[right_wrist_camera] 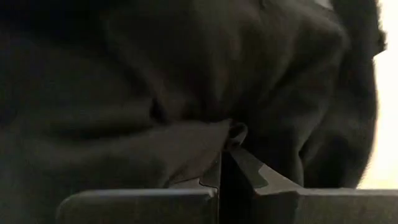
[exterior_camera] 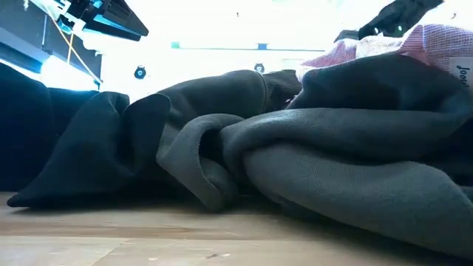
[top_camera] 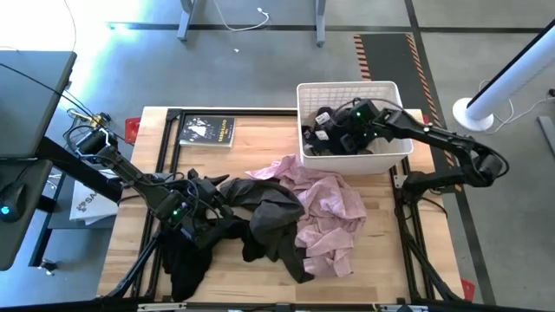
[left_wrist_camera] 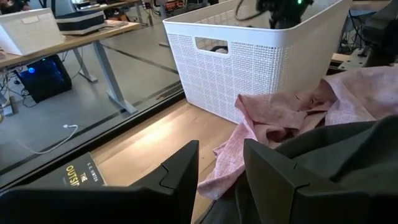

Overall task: Sort clothes
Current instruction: Put the black boxer into the white bin

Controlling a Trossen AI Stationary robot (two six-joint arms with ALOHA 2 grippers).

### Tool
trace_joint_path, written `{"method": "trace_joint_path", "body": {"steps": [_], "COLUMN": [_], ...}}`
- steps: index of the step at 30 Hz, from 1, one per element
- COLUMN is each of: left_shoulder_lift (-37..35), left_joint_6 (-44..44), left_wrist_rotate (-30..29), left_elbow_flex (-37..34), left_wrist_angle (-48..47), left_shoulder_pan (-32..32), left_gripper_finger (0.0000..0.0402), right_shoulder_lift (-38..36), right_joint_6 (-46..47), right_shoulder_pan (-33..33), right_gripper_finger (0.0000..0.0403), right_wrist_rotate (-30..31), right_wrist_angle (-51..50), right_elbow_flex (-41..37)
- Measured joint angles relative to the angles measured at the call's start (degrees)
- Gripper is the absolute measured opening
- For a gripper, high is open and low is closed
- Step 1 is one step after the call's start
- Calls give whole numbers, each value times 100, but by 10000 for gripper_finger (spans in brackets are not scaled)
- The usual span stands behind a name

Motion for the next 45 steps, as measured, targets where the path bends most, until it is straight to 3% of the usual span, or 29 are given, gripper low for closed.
{"method": "trace_joint_path", "body": {"steps": [4,9,17,23,27,32,40,45], "left_shoulder_lift": [0,0,0,0,0,0,0,0], "left_joint_6": [0,-4,1,9,101,142,140,140], "left_wrist_rotate": [0,-1,-2,-2,71,100,138,136], "left_elbow_flex": [0,0,0,0,2,2,2,2], "left_wrist_angle": [0,-2,-5,-7,-7,-4,-4,-2], "left_shoulder_pan": [0,0,0,0,0,34,48,48], "left_gripper_finger": [124,124,124,124,124,124,124,124], "right_shoulder_lift": [0,1,2,-9,29,429,1520,1832], "right_joint_6": [-2,-89,-75,370,140,139,-57,-163], "right_shoulder_pan": [-192,-241,-241,-155,62,169,66,8], "right_gripper_finger": [0,21,117,132,132,133,133,133], "right_wrist_rotate": [-74,-90,-26,-3,-65,-736,-864,-871], "right_wrist_angle": [250,-71,-1627,-1837,-646,593,811,782], "right_elbow_flex": [-325,-138,1435,2511,2317,1511,550,474]}}
